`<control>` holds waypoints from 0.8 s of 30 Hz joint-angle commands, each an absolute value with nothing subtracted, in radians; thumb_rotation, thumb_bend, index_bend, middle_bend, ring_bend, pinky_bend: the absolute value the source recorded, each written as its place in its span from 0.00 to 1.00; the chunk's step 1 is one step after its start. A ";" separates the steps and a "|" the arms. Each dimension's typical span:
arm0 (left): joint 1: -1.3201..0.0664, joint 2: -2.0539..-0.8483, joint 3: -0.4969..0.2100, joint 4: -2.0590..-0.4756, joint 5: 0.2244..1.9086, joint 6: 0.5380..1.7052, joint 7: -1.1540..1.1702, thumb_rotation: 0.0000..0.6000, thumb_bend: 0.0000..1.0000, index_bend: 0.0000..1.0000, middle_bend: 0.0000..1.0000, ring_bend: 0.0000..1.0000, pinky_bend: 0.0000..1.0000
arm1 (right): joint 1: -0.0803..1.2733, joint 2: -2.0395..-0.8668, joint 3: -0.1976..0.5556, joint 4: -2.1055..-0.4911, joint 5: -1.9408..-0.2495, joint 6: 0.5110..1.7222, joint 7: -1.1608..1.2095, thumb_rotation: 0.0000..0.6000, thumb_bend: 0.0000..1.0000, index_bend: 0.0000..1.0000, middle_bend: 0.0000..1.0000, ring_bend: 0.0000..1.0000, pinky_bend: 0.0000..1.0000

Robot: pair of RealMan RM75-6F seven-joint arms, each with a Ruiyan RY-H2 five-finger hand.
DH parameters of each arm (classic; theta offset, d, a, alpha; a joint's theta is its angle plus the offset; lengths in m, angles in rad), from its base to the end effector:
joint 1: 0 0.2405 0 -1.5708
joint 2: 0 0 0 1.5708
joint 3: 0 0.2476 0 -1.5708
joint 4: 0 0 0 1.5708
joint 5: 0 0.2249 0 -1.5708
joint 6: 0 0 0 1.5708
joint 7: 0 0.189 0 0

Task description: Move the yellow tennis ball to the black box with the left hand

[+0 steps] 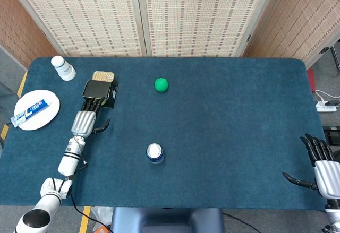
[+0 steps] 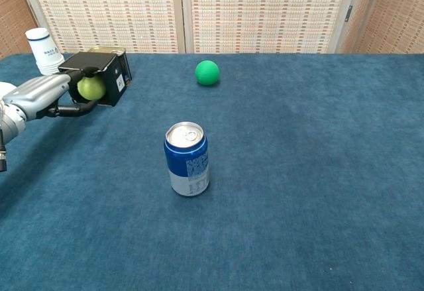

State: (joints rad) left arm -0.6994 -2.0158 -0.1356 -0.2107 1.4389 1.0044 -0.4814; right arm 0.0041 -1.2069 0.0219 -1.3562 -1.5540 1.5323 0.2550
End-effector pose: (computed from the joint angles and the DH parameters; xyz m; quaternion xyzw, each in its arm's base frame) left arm -0.2809 0.4495 -0.0287 -0.6517 -0.3793 -0.3964 0.5237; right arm -0.3587 -0.1952 0.1399 0.5698 -0.4203 0.4059 0.5779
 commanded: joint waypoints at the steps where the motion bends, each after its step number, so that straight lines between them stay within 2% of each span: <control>1: -0.700 -2.014 -0.136 -0.215 1.438 1.014 -0.483 0.14 0.35 0.02 0.00 0.00 0.00 | 0.003 -1.206 0.022 -1.355 -1.555 1.534 0.259 0.83 0.00 0.00 0.00 0.00 0.00; 21: -0.637 -1.946 -0.143 -0.281 1.431 1.231 -0.433 0.14 0.35 0.03 0.00 0.00 0.00 | 0.004 -1.200 0.008 -1.353 -1.583 1.545 0.269 0.83 0.00 0.00 0.00 0.00 0.00; 22: -0.606 -1.938 -0.154 -0.295 1.421 1.292 -0.396 0.15 0.35 0.03 0.00 0.00 0.00 | 0.003 -1.199 0.002 -1.352 -1.592 1.549 0.276 0.83 0.00 0.00 0.00 0.00 0.00; 24: -0.538 -1.923 -0.155 -0.335 1.418 1.417 -0.328 0.27 0.35 0.03 0.00 0.00 0.00 | 0.000 -1.199 -0.003 -1.347 -1.601 1.556 0.276 0.83 0.00 0.00 0.00 0.00 0.00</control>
State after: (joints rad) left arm -0.6200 -1.9451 -0.1430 -0.2843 1.4310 1.2561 -0.4160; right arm 0.0014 -1.1994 0.0006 -1.3491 -1.5972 1.5521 0.2758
